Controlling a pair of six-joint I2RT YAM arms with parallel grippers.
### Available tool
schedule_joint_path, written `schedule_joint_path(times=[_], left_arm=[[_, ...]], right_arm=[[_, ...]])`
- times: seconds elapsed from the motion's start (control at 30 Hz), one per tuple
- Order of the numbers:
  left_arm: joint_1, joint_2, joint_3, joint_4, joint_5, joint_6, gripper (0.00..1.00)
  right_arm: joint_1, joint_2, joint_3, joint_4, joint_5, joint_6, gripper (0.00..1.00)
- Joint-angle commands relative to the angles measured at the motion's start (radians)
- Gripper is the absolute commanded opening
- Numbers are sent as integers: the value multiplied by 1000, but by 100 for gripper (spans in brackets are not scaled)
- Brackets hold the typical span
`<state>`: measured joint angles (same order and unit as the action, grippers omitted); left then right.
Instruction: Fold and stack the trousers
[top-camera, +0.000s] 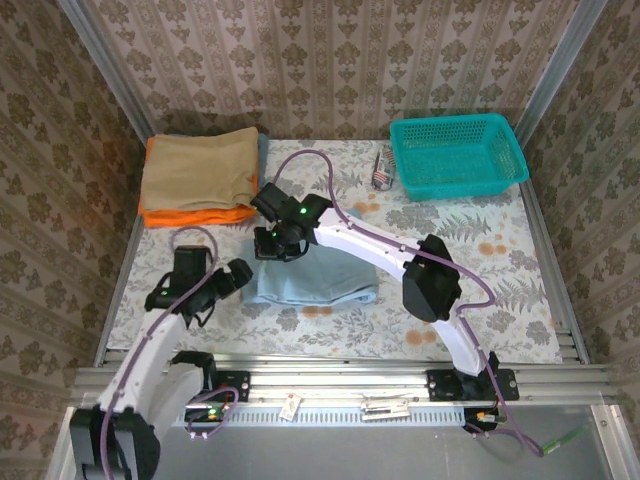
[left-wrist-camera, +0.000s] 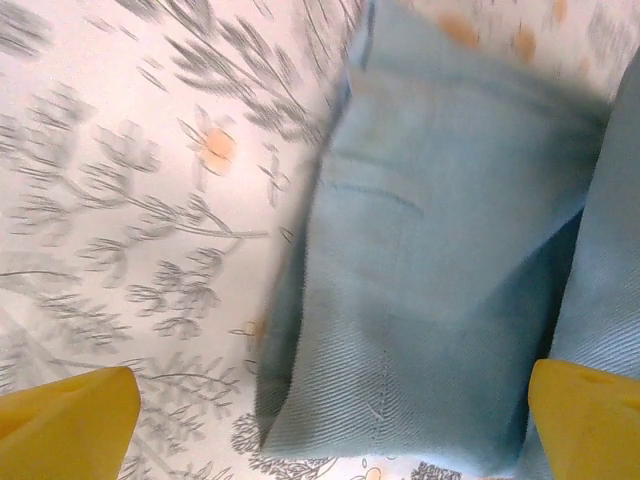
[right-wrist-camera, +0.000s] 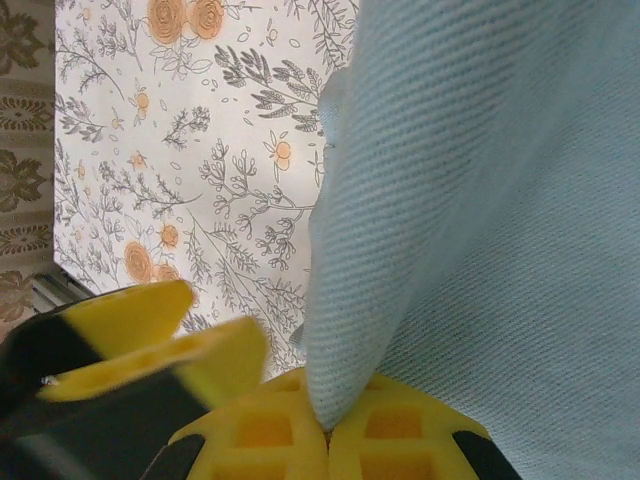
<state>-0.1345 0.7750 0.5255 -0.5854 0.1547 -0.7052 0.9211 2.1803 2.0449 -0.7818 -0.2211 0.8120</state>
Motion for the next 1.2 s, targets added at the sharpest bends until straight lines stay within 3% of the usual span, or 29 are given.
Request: schedule_joint_path(times=[0.0, 0.1, 0.2, 0.33, 0.47, 0.53, 0.67, 0.83, 0.93, 1.17], left_arm=[[68, -80, 40, -215, -51, -36, 100], [112, -151, 42, -240, -23, -44, 100], [121, -179, 61, -248, -9, -49, 100], [122, -157, 107, -232, 16, -30, 100], [107, -85, 153, -166, 96, -2, 98], [61, -31, 183, -136, 97, 3, 96], [-116, 101, 267, -60, 31, 19, 96], [-280, 284, 316, 104, -17, 8, 96], [-305, 372, 270, 240, -31, 1, 95], [-207, 491, -2, 484, -27, -45, 88]], right_arm=[[13, 30, 10, 64, -52, 4, 1], [17, 70, 31, 86, -105, 12, 28], [21, 99, 58, 92, -194, 28, 47], [14, 30, 8, 120, -240, 31, 54], [-27, -154, -148, 157, -220, 6, 56], [-69, -269, -261, 154, -169, -18, 55], [-199, -497, -544, 170, -100, -39, 49], [-340, -673, -839, 217, -80, -34, 13], [-371, -695, -964, 268, -72, -32, 0], [-351, -623, -1252, 521, -113, 46, 0]])
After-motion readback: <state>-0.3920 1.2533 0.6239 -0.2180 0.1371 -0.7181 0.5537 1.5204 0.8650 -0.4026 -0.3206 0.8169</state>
